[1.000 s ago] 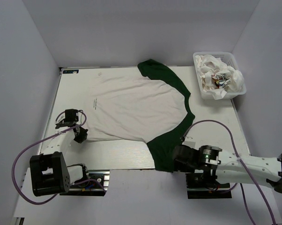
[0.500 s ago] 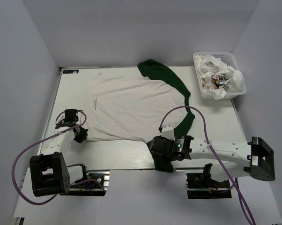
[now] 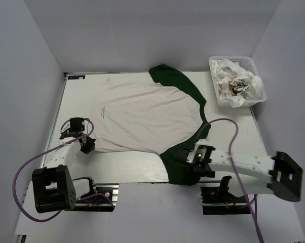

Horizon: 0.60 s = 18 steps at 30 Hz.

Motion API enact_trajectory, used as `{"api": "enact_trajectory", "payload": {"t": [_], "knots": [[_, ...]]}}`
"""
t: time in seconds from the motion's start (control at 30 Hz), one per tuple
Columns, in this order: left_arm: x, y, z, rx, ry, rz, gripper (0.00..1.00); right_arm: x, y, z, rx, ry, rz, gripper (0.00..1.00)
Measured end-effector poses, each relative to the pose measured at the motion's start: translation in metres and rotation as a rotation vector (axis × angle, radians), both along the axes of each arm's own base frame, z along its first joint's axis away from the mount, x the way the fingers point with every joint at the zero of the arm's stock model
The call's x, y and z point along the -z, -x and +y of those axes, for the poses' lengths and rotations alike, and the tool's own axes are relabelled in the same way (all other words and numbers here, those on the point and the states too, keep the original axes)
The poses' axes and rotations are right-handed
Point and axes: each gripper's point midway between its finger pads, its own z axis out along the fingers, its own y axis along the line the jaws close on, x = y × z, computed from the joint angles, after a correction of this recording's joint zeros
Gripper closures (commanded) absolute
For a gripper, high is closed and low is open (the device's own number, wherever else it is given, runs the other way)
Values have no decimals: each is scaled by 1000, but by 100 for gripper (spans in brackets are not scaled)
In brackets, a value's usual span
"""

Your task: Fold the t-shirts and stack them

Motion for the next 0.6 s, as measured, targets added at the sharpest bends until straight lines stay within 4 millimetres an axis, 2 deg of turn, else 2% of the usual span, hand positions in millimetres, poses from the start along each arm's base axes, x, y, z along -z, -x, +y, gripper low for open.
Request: {"api": "enact_trajectory", "payload": {"t": [0.17, 0.23, 0.3, 0.37, 0.43, 0.6], "knots": [[0, 0, 0, 2, 2, -1, 100, -31, -1, -10, 208, -241, -103, 9], [0, 0, -1, 2, 2, 0, 100, -33, 0, -16, 259, -260, -111, 9], [0, 0, -1, 2, 2, 0, 100, -31, 1, -21, 238, -235, -103, 9], [0, 0, -1, 2, 3, 0, 100, -30, -1, -15, 113, -212, -90, 9], [0, 0, 0, 2, 2, 0, 100, -28, -5, 0, -26, -201, -65, 9], [0, 1, -1, 2, 2, 4, 100, -28, -9, 57, -436, -237, -16, 9]]}}
